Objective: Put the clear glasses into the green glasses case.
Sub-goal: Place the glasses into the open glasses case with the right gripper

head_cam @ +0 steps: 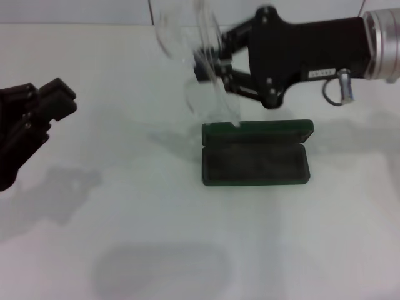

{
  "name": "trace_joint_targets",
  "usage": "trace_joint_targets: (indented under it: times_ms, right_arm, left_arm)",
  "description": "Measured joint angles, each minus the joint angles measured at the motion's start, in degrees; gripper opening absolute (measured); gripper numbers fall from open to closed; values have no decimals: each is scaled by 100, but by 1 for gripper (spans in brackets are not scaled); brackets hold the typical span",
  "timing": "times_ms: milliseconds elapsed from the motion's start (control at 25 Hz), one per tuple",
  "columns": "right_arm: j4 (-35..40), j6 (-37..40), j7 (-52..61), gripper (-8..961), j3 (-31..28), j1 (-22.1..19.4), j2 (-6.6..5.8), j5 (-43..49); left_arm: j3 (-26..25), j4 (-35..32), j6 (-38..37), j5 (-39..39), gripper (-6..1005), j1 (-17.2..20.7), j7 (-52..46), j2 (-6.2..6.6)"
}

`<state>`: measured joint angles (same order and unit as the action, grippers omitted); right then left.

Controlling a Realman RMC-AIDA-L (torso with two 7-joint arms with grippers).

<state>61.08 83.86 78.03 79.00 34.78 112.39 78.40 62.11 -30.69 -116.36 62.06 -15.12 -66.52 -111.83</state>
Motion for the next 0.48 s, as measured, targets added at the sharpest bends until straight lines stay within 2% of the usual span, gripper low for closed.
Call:
trace_joint_targets:
  times_ms: [80,240,400,480]
  right_arm:
    - [1041,227,1339,118,-244,3,8,1267]
    - [2210,1060,3093,118,-495,344,78,2817]
    - [2429,1965,4183,118,-526,1006,175,3791]
    - [2380,2257,4515,119,-469,1266,260,4273]
  left_arm:
    - [-54,15,6,78,164,10,-3,52]
    - [-506,35,64,393,164,9,-12,64]
    - [-1068,37,115,772,165,9,-16,-11]
    - [-1183,37,176,874,166,9,-21,-39]
